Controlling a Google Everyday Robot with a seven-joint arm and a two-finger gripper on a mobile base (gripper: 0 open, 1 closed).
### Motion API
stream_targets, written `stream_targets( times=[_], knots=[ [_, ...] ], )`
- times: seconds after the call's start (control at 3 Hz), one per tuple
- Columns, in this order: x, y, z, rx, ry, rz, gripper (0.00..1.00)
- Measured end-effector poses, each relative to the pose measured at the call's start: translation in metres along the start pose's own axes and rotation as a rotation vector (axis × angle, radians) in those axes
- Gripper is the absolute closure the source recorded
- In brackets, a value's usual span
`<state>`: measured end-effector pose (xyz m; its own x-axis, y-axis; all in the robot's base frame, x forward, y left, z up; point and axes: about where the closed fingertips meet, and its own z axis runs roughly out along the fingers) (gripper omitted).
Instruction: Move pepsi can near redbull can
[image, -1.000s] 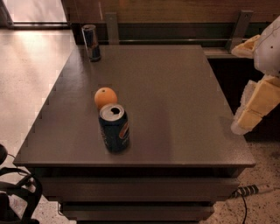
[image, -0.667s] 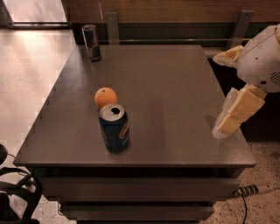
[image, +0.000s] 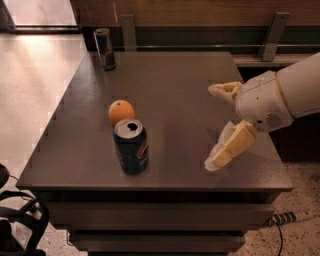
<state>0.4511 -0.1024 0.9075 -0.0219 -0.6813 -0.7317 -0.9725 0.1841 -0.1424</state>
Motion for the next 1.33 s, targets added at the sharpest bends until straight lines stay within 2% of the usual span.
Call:
stream_targets(
  times=[0.33, 0.67, 1.0, 1.33],
  knots=[
    [0.004, 0.004, 0.036, -0.044, -0.129, 0.025, 0.00],
    [-0.003, 0.012, 0.067, -0.089, -0.311, 0.007, 0.00],
    [-0.031, 0.026, 0.086, -0.151, -0.442, -0.051, 0.00],
    [-0.049, 0.035, 0.097, -0.188, -0.497, -0.085, 0.00]
  ],
)
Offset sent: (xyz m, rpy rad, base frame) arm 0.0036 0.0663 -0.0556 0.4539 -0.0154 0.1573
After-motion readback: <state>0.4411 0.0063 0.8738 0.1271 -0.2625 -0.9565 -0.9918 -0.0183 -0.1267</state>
